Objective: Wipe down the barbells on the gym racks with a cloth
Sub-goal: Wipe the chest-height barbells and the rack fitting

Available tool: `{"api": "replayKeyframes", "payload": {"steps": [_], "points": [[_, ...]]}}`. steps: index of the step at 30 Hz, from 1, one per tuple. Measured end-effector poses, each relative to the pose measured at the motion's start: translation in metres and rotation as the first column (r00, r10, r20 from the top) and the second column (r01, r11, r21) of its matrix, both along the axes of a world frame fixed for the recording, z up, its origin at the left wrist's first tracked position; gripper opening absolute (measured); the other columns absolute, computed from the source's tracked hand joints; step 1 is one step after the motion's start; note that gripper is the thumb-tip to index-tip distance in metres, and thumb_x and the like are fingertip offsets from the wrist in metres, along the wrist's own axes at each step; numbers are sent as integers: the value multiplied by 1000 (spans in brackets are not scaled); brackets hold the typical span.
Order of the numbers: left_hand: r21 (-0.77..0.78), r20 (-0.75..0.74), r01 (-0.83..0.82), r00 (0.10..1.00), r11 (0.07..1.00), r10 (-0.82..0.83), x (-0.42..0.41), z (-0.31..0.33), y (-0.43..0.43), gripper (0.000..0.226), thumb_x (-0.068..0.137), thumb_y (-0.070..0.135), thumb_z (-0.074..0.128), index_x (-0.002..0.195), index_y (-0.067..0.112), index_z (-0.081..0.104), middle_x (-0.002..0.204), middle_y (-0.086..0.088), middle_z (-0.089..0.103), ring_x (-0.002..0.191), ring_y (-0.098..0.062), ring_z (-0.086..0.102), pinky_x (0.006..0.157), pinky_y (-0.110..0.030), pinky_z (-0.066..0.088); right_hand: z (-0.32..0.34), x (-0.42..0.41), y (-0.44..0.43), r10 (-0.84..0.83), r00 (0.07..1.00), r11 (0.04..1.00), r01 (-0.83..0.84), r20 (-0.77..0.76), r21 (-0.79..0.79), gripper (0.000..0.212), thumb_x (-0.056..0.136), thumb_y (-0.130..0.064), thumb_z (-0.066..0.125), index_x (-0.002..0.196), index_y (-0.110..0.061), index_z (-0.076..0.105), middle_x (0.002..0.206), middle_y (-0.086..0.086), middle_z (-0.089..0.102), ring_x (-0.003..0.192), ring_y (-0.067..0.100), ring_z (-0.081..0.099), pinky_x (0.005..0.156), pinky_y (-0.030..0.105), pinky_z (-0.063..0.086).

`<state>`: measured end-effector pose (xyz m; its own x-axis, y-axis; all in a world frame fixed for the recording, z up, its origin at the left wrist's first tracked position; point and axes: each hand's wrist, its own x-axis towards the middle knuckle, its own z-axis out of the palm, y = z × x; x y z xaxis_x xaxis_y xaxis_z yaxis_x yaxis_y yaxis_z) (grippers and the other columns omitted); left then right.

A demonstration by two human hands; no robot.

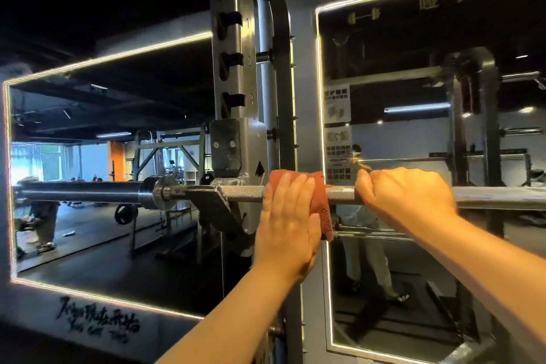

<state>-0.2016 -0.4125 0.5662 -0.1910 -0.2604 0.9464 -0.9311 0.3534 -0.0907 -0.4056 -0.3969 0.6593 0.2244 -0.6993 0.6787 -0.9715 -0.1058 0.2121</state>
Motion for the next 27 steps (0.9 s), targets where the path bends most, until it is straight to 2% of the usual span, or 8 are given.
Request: {"api": "replayKeyframes", "payload": {"steps": [3,6,12,16,18,20,23,27], "points": [[39,5,-61,998,997,61,-2,8,0,51,103,39,32,147,14,40,148,-5,45,146,-27,34,124,-54,20,-1,0,-1,-5,1000,1000,5,16,3,46,105,-50,16,92,-24,51,75,-5,58,65,14,56,64,33,53],[182,-8,-225,973,957,230,-6,53,7,27,105,41,31,96,23,49,88,7,52,86,-19,51,86,-42,46,-1,0,-1,-9,998,1000,9,64,9,53,105,-51,11,89,-24,53,73,-4,59,64,15,57,68,36,56],[210,161,-356,931,911,327,9,74,3,37,104,41,20,82,22,43,67,9,41,67,-18,49,62,-33,33,0,-1,5,17,1000,1000,-17,3,26,37,108,-49,22,102,-23,47,80,-4,58,71,14,61,75,36,60],[98,-87,-102,990,990,111,16,25,-5,35,106,40,26,121,25,54,118,6,56,123,-18,49,122,-46,22,0,1,8,32,999,999,-32,6,9,31,108,-48,27,101,-23,43,81,-4,59,72,14,62,74,35,61],[89,-143,-37,989,995,49,16,10,-5,43,105,37,25,141,21,43,142,1,46,146,-23,32,127,-47,-2,1,1,7,16,999,1000,-16,36,11,43,107,-50,20,94,-21,49,76,-5,59,68,13,60,72,35,60],[82,-166,-31,985,996,44,12,14,-5,40,104,36,26,131,20,50,133,1,52,137,-23,42,127,-49,7,0,1,5,3,997,1000,-4,83,14,52,106,-53,15,91,-23,54,74,-4,59,65,13,58,71,36,59],[185,-172,-112,974,976,144,3,54,0,46,98,46,19,85,24,58,81,8,57,82,-16,56,93,-42,48,-1,2,1,6,995,1000,-6,101,3,56,105,-54,12,89,-23,56,73,-3,60,64,14,57,70,37,57],[285,-70,-302,940,910,334,-7,71,-2,36,102,39,36,68,27,39,63,9,39,66,-15,45,66,-34,36,-1,1,3,9,995,1000,-11,99,15,54,106,-52,11,92,-22,54,74,-3,58,65,14,57,72,36,57]]}}
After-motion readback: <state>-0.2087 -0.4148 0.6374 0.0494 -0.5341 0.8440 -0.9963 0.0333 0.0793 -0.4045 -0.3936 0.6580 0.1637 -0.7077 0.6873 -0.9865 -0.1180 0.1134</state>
